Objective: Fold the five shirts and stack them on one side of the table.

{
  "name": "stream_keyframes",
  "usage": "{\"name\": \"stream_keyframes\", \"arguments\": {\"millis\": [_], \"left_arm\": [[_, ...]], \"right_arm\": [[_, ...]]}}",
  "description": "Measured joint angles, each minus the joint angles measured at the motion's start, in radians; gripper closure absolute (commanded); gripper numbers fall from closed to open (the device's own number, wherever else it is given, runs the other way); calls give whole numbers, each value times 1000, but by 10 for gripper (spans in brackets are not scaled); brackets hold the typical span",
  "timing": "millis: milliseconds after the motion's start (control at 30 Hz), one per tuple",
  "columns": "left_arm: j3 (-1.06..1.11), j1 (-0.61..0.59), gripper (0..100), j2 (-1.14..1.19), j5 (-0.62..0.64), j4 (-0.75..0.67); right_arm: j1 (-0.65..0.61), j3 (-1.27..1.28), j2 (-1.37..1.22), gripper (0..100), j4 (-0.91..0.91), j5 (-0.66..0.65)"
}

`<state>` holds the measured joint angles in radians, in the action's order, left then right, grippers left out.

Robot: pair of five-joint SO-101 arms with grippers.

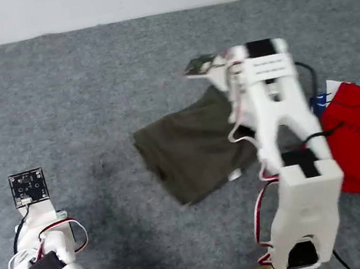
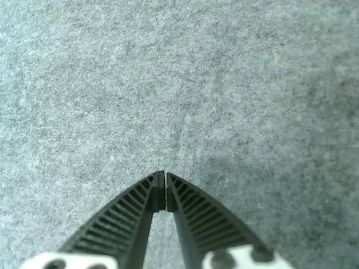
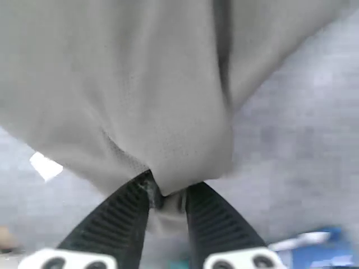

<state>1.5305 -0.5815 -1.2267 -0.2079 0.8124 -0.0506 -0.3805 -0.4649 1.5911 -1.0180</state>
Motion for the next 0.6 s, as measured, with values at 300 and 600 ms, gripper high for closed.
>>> {"name": "stream_keyframes", "arguments": {"millis": [300,600], "left_arm": [[0,0,984,0,0,0],[0,0,984,0,0,0]], "right_arm": [[-18,11,0,774,-95,25],[-84,9,77,757,52,747]]}}
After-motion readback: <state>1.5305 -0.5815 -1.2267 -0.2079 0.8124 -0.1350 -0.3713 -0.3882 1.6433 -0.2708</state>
